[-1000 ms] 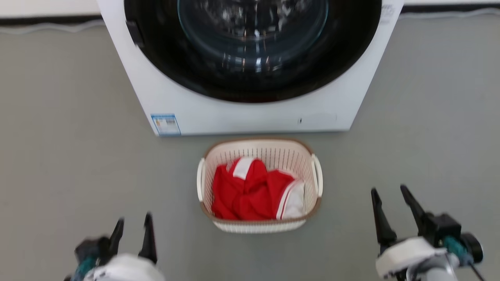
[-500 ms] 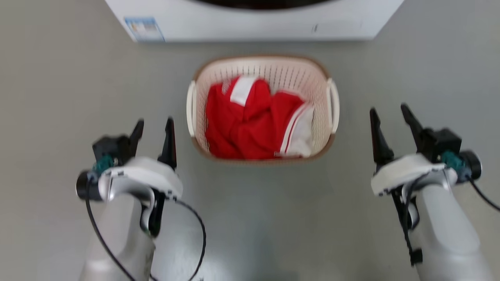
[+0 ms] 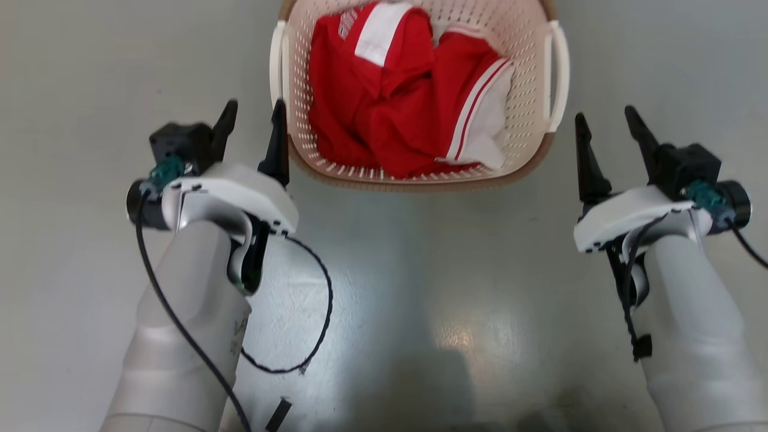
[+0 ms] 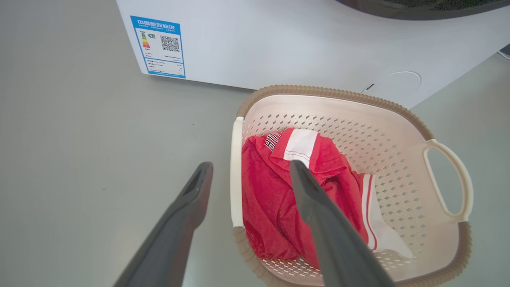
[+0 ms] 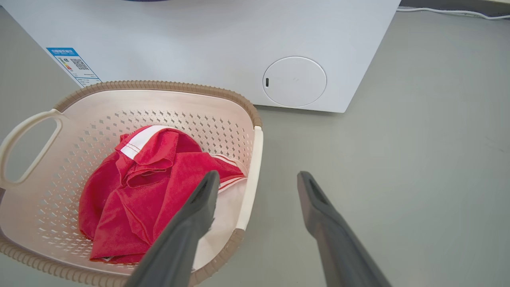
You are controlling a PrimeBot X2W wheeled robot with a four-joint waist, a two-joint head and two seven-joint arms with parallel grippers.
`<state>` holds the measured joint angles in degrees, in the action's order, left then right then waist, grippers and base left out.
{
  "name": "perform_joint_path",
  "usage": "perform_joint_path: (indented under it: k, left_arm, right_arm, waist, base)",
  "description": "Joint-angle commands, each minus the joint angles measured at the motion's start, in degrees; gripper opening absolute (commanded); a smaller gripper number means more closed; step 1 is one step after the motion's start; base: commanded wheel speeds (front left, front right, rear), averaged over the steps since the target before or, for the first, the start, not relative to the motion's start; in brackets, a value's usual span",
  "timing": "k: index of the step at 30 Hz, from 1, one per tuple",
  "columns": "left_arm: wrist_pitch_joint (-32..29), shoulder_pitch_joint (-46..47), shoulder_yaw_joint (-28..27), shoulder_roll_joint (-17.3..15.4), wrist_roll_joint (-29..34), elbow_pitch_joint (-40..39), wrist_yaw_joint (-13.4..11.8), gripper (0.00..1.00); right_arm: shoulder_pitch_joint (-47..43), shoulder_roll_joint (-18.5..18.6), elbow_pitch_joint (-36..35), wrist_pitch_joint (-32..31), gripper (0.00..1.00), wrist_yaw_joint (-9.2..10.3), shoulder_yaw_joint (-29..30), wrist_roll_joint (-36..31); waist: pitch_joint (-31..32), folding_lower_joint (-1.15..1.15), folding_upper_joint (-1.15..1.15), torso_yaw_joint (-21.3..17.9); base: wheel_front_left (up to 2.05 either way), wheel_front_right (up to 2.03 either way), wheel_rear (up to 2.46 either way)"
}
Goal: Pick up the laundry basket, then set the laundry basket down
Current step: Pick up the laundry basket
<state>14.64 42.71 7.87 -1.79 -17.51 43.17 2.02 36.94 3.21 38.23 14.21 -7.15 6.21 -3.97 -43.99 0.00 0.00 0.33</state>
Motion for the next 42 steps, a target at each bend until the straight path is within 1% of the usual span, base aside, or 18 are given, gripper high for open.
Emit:
perform_joint_path:
  k: [1, 9, 14, 18, 24, 34, 42]
  left_arm:
    - [0.4, 0.7, -0.3, -1.1, -0.7, -0.5, -0.7, 1.0]
    - [0.4, 4.9, 4.1, -1.1, -1.9, 1.8, -2.2, 1.0]
    - [0.4, 6.5, 6.6, -1.1, -2.6, 2.5, -2.4, 1.0]
    - [0.4, 7.7, 7.9, -1.1, -2.8, 3.0, -3.0, 1.0]
    - [0.4, 8.8, 7.9, -1.1, -1.9, 4.9, -3.8, 1.0]
    - [0.4, 10.5, 6.6, -1.1, -0.5, 7.0, -3.5, 1.0]
    - [0.4, 11.6, 6.8, -1.1, 0.3, 8.2, -3.3, 1.0]
  right_arm:
    - [0.5, -0.3, -0.1, 0.8, 1.0, -0.34, -0.7, -0.7]
    - [4.5, -0.3, 2.8, 0.8, 1.0, -0.34, -0.7, -0.7]
    - [6.2, -0.3, 4.5, 0.8, 1.0, -0.34, -0.8, -0.6]
    - [7.2, -0.3, 5.0, 0.8, 1.0, -0.34, -1.1, 0.0]
    - [8.0, -0.3, 5.3, 0.8, 1.0, -0.34, -1.7, 0.4]
    - [9.5, -0.3, 5.4, 0.8, 1.0, -0.34, -1.8, 0.6]
    - [10.3, -0.3, 6.1, 0.8, 1.0, -0.34, -2.9, 1.1]
  waist:
    - [-1.8, 0.0, 0.0, 0.6]
    - [-4.1, 0.0, 0.0, 1.2]
    - [-5.5, 0.0, 0.0, 1.4]
    - [-6.9, 0.0, 0.0, 1.3]
    - [-8.6, 0.0, 0.0, 1.0]
    - [-10.9, 0.0, 0.0, 0.6]
    - [-12.1, 0.0, 0.0, 0.4]
  base:
    - [0.0, 0.0, 0.0]
    - [0.0, 0.0, 0.0]
    - [0.0, 0.0, 0.0]
    - [0.0, 0.0, 0.0]
    - [0.0, 0.0, 0.0]
    - [0.0, 0.0, 0.0]
    - [0.0, 0.0, 0.0]
